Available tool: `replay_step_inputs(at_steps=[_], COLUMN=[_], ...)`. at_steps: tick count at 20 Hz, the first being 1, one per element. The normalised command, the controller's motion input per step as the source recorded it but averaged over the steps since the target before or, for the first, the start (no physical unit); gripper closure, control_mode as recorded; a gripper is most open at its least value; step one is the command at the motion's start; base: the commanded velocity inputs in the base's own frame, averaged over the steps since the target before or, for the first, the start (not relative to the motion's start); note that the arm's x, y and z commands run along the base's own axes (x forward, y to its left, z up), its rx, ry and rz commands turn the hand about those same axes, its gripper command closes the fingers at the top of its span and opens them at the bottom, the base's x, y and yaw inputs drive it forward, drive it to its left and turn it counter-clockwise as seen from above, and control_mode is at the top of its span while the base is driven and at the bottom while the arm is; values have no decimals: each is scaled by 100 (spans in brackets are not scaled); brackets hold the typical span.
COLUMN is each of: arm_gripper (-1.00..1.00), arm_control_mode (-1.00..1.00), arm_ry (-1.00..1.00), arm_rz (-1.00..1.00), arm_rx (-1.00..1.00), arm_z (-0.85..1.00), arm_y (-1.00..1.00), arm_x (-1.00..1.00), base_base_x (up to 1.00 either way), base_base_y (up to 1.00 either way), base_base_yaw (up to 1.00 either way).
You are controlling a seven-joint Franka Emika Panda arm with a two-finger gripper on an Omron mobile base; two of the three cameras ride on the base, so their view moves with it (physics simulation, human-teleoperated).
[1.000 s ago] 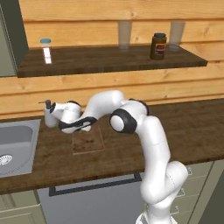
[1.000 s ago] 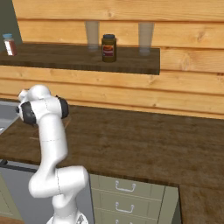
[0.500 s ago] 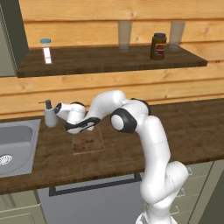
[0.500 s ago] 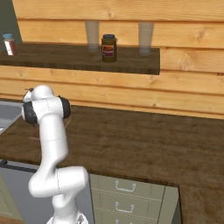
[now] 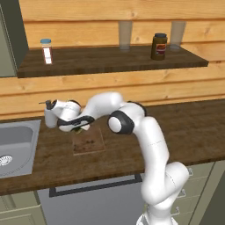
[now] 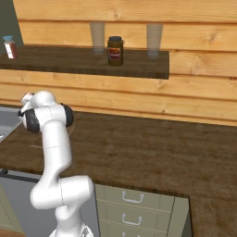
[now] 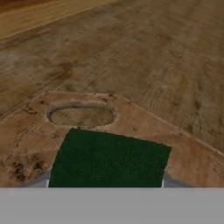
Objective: Pick up the sponge from the counter and clean the cutting board by briefly scrubbing or pressing down on the cutting board. Once finished, release the sponge.
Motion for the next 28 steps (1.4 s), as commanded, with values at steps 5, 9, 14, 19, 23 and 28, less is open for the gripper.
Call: replay_step_inputs(at_steps=[5,9,14,19,23,28], arm_gripper=[100,100,100,100,100,100], arm_control_mode=[-100,-100,-100,-100,-100,-100], arm_ry=[-32,-12,10,-2,-2,0], arm_rz=[0,0,0,0,0,0], arm_rx=[-7,-1,0,-4,-8,-3], arm_z=[-38,-43,-21,-20,-40,-47], arm_y=[30,-8,-13,-41,-52,-65], arm_x=[-71,-30,35,-2,-1,-1], base_base_x=[0,0,0,0,0,0], base_base_y=[0,0,0,0,0,0], base_base_yaw=[0,0,0,0,0,0])
